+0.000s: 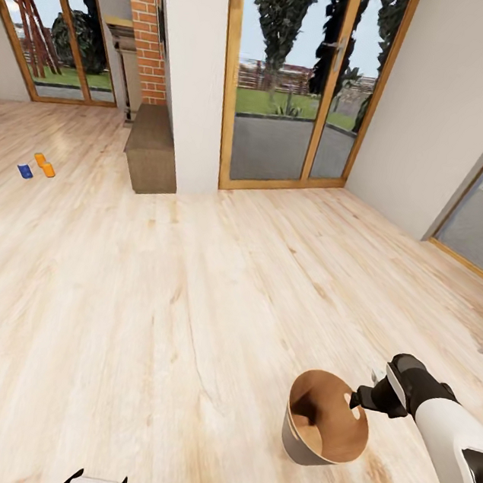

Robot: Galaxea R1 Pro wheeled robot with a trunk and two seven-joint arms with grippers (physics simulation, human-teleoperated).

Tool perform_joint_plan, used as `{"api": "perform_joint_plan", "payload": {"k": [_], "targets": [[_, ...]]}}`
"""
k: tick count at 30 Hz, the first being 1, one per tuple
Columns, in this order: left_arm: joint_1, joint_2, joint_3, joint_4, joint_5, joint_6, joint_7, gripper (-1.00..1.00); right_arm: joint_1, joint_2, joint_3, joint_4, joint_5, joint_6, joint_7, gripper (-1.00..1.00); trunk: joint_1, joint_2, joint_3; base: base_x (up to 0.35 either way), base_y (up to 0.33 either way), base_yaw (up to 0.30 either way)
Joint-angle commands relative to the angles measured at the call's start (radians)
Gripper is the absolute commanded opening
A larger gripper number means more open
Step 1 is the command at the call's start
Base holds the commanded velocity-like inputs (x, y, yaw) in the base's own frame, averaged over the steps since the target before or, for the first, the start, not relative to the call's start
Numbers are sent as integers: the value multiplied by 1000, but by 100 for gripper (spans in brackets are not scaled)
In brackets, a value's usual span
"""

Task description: Put the three can of soda from the living room inside the tash can in the kitchen.

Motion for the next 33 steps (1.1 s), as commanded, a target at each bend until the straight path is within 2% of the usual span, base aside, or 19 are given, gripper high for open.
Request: {"api": "perform_joint_plan", "payload": {"k": [1,23,33], "targets": [[0,0,0,0,0,0,0,100,0,0,0,0,0,0,0,100,0,0,-4,-1,0,0],[-1,0,-3,3,0,8,-2,100,14,1,0,-4,0,0,0,100,10,-5,-89,0,0,0],[0,0,-1,0,0,-3,0,100,15,1,0,-3,0,0,0,100,10,-5,-89,4,0,0]]}}
